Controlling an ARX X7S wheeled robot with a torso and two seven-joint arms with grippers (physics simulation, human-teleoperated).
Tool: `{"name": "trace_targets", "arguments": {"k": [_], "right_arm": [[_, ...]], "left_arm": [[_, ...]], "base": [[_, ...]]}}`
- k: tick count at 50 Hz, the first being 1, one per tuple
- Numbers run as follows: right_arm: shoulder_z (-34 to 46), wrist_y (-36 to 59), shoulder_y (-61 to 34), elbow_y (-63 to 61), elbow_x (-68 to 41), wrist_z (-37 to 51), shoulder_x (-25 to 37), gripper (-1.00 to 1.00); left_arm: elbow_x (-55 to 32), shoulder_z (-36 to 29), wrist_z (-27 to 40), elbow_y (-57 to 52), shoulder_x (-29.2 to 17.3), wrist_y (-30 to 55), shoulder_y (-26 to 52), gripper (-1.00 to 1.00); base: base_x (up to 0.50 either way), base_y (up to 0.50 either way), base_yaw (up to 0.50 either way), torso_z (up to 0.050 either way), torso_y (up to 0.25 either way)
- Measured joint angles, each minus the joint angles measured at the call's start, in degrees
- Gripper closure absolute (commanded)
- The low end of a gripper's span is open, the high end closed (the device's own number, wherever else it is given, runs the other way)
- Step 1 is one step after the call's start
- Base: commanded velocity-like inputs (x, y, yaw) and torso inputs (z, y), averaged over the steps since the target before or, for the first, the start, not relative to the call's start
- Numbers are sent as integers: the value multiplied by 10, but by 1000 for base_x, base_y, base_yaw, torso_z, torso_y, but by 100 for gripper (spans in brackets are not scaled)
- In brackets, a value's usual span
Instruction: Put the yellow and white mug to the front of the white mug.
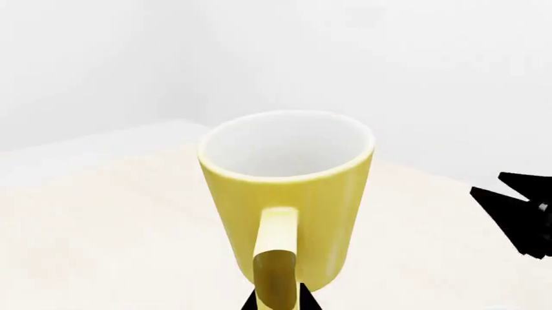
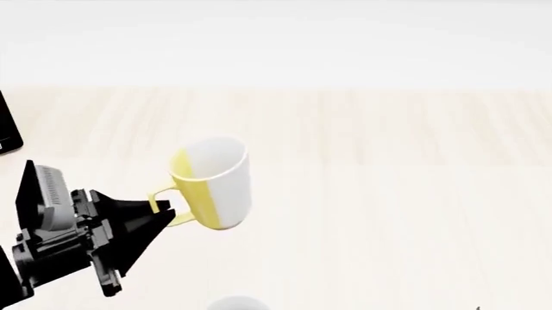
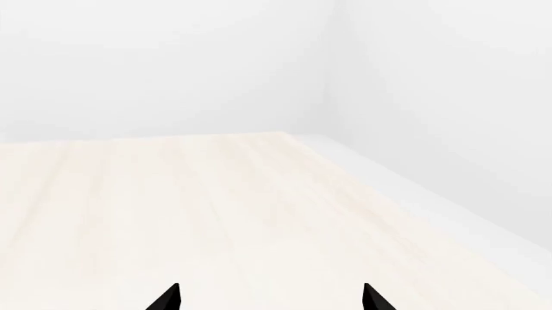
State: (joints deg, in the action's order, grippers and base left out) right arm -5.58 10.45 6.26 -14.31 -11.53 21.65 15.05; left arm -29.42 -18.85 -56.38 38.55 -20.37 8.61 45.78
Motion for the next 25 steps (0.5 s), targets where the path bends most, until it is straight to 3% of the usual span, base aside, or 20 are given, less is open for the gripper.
{"name": "trace_targets", "arguments": {"k": [13,25], "right_arm": [[3,1,0,0,-2,2,2,-100],[3,1,2,-4,-5,4,5,-100]], "left_arm": [[-22,-11,-17,-76,-5,41,-9,100],[-15,-18,-14,-78,4,31,-13,100]], "base": [[0,0,0,0,0],[0,0,0,0,1]]}}
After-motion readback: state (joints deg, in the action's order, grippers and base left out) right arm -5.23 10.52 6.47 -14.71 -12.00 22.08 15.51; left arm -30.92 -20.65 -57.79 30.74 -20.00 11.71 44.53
